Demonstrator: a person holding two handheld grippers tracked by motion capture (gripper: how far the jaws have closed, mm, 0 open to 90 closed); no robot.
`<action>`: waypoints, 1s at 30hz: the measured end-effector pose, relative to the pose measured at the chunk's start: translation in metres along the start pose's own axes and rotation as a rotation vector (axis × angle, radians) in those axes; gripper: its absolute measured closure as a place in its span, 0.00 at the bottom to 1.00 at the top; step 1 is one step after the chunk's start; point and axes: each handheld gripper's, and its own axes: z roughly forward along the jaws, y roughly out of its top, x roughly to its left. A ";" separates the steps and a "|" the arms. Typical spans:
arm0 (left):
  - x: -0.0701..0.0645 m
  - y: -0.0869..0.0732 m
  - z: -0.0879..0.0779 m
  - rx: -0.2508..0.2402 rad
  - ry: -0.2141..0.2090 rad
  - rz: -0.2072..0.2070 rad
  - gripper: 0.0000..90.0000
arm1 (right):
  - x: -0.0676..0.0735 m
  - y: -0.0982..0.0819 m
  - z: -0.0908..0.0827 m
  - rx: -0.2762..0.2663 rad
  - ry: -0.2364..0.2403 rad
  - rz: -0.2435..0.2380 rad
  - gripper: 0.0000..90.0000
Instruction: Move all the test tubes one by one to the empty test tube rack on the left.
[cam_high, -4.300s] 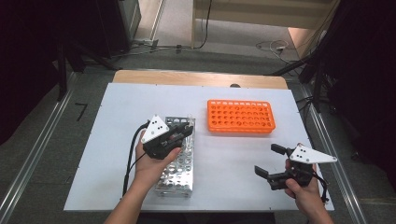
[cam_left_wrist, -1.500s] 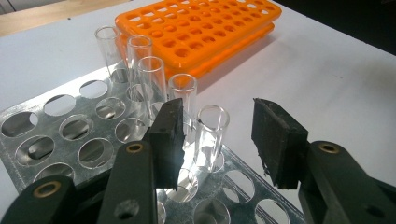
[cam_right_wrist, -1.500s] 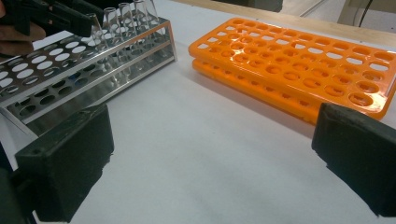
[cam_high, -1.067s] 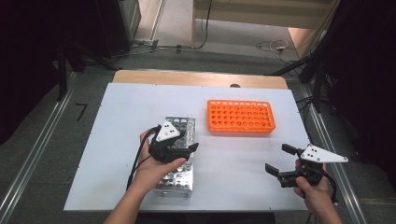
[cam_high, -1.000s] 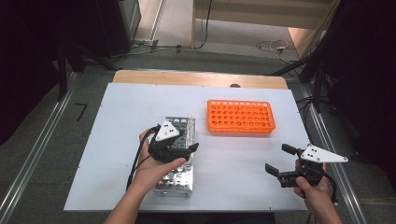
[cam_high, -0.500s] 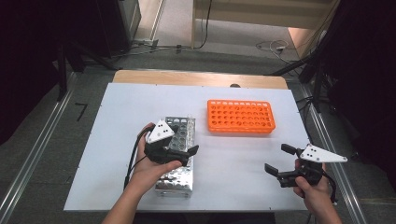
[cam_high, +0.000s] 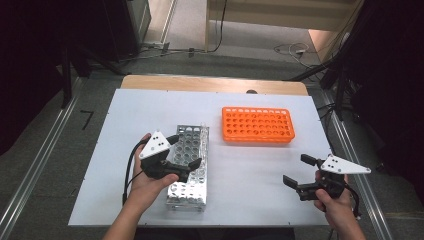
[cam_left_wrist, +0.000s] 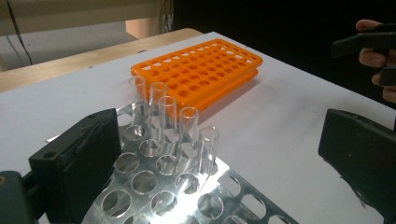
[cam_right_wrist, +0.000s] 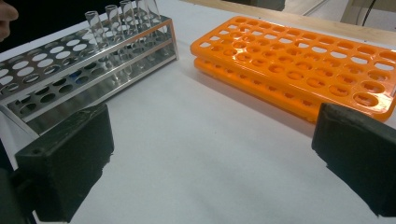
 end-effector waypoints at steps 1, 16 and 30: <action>0.001 -0.002 -0.004 0.000 0.006 -0.001 0.00 | 0.000 0.000 0.000 0.001 0.000 0.001 0.00; 0.022 -0.042 -0.061 -0.025 0.069 -0.030 0.00 | -0.003 -0.003 0.001 -0.002 -0.013 0.004 0.00; 0.030 -0.056 -0.082 -0.024 0.091 -0.044 0.00 | -0.004 -0.005 0.003 0.005 -0.014 0.006 0.00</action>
